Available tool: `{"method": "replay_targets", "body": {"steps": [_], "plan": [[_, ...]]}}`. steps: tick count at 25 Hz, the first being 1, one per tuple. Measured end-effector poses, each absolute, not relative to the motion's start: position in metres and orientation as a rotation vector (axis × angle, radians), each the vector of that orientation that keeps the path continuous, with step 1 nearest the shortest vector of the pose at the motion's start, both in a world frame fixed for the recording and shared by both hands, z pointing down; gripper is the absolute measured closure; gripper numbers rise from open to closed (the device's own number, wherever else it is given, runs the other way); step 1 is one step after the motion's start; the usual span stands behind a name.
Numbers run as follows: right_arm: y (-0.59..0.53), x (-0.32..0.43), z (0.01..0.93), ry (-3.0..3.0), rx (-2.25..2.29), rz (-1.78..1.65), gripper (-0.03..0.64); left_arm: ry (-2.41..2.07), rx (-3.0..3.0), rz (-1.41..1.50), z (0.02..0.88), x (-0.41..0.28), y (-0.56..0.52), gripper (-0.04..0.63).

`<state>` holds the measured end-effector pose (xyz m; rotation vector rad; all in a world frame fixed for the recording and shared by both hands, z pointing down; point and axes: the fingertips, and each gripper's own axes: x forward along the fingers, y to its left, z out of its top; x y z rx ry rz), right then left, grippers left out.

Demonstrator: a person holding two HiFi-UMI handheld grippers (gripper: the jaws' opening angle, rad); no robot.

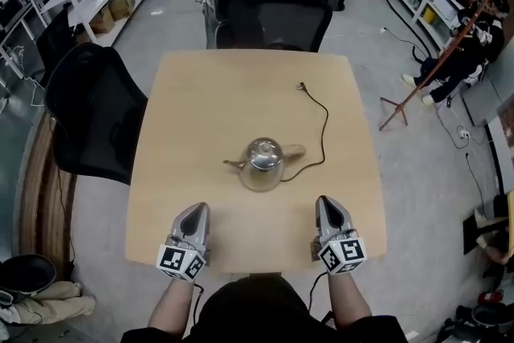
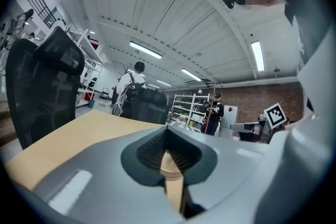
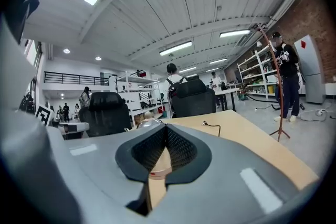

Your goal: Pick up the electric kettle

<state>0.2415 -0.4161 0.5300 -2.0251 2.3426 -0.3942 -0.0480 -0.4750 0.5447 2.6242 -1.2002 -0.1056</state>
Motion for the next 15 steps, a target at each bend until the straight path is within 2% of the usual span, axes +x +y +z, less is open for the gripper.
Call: {"method": "replay_targets", "body": {"steps": [10,15], "plan": [[-0.439,0.245,0.542,2.397,-2.009,-0.437,0.615,-1.24,2.557,-0.043,0.565,-0.023,-0.508,0.595],[-0.441,0.26,0.544,2.402,-2.021,-0.499,0.615,-1.246,2.498,-0.024,0.571,-0.006,-0.518,0.568]]}}
